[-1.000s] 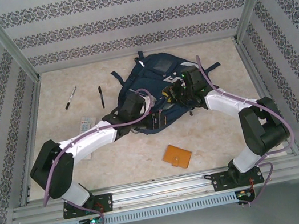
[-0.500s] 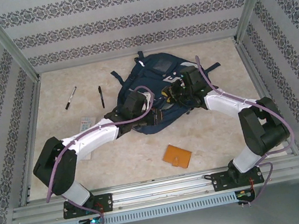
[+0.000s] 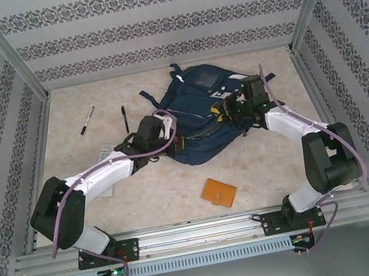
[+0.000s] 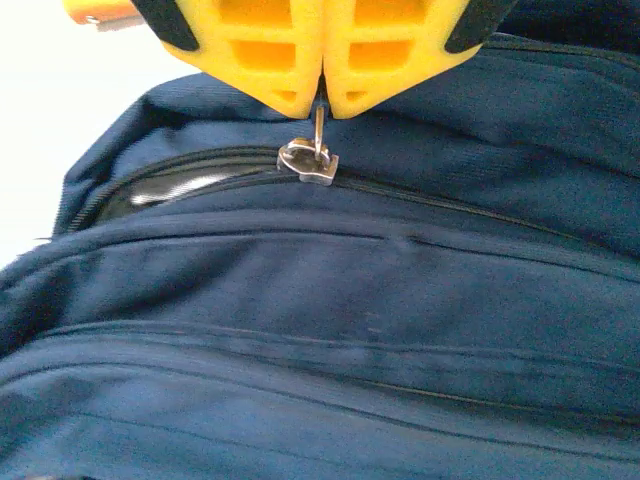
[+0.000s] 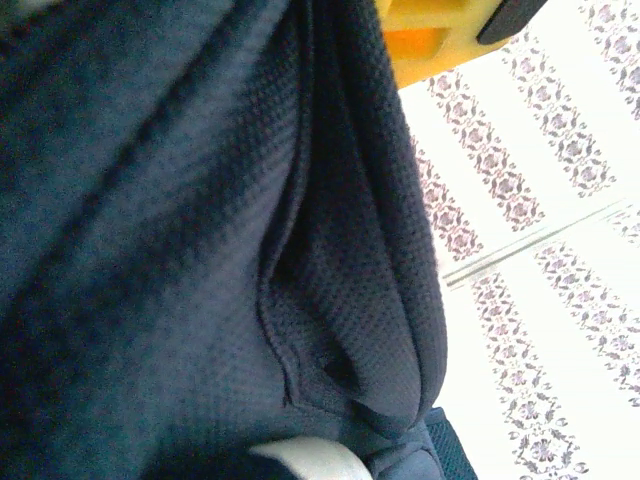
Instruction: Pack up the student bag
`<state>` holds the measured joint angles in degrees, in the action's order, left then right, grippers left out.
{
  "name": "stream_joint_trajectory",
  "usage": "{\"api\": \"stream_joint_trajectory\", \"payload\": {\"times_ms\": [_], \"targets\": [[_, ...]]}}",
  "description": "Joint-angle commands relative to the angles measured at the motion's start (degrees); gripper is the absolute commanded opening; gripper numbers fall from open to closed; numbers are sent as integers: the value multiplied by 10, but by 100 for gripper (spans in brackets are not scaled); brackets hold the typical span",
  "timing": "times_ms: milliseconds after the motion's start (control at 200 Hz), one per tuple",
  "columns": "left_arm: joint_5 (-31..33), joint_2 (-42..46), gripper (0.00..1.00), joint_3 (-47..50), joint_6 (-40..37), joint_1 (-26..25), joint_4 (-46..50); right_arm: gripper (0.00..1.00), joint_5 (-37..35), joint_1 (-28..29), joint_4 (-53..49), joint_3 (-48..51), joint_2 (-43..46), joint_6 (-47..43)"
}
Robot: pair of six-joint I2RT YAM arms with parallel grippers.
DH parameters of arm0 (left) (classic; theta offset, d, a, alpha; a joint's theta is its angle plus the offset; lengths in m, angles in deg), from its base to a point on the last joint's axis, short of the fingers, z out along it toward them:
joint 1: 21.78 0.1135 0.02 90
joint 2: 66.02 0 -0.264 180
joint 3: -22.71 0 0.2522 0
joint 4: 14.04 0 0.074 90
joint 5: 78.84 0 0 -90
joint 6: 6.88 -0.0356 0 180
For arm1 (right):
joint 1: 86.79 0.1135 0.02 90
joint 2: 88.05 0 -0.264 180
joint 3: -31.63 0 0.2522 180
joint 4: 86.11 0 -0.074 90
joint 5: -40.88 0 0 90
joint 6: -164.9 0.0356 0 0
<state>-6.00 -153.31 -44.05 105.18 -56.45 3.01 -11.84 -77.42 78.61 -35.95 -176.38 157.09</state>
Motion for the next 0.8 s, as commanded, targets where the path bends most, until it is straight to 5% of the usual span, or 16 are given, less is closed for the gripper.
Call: {"api": "stream_joint_trajectory", "payload": {"times_ms": [0, 45, 135, 265, 515, 630, 794], "targets": [[28, 25, 0, 21, -57, 16, 31, 0, 35, -39, 18, 3, 17, -29], [26, 27, 0, 23, -68, 17, 32, 5, 34, -52, 16, 9, 16, -33], [-19, 26, 0, 13, -72, 12, 30, 41, 18, -66, 8, 23, 25, -31], [-43, 24, 0, -18, -60, -19, 15, 61, -35, -24, -32, 39, 62, -7], [-74, -26, 0, -71, 7, -79, -72, 72, -211, 90, -81, 109, 149, 74], [-78, -44, 0, -87, 18, -99, -88, 60, -238, 111, -78, 115, 151, 91], [-31, -21, 0, -66, -6, -91, -55, 0, -225, 72, -77, 107, 150, 43]]}}
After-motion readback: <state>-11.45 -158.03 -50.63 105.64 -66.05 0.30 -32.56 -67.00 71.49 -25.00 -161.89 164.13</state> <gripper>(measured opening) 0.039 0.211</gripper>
